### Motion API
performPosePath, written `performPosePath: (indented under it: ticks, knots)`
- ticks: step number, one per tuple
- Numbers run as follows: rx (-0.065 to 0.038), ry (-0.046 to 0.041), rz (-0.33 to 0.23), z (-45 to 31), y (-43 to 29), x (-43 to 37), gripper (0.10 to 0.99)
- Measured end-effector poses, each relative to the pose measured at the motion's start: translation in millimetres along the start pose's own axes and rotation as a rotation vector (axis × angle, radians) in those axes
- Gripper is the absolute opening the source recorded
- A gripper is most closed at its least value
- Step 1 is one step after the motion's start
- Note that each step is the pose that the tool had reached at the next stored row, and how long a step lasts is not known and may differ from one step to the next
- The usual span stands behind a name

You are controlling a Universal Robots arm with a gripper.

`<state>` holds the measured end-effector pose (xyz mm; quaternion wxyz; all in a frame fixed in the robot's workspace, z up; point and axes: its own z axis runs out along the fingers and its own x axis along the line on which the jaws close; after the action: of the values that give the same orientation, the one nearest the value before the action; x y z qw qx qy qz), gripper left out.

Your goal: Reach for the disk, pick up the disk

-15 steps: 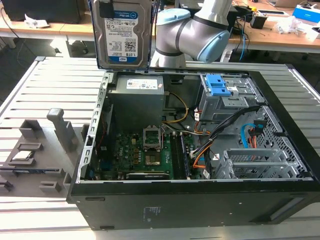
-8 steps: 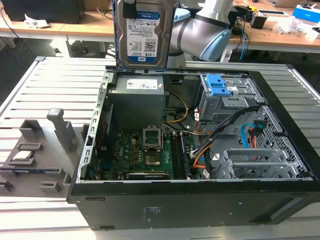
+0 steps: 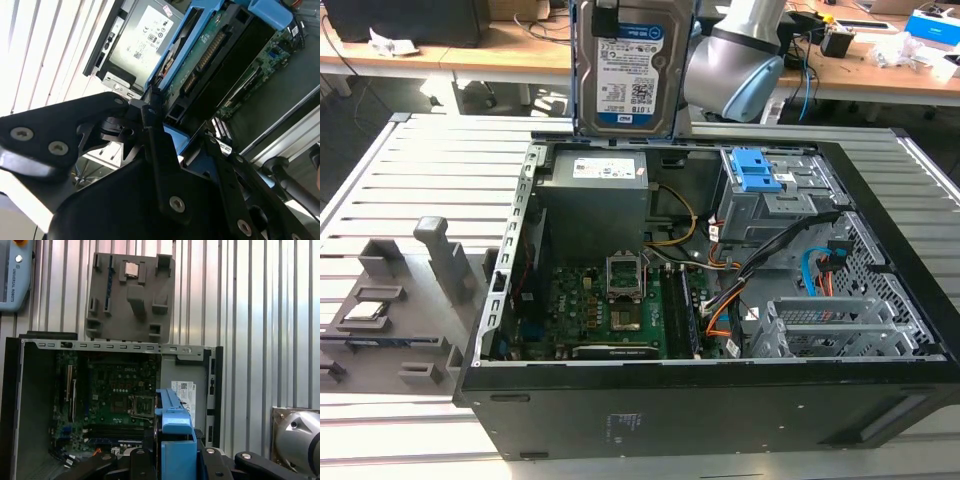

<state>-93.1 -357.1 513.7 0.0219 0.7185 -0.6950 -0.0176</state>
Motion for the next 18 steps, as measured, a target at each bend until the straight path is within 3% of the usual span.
performPosePath:
  ticks: [6, 11, 13, 18]
  knots:
    - [-0.001, 0.0000, 0.000, -1.5, -26.7, 0.1, 0.369]
    - [-0.002, -0.0001, 0.000, -2.4, -42.0, 0.1, 0.369]
    - [-0.003, 0.0000, 0.000, -2.9, -51.3, 0.2, 0.369]
    - [-0.003, -0.0002, 0.000, -3.0, -54.7, 3.5, 0.369]
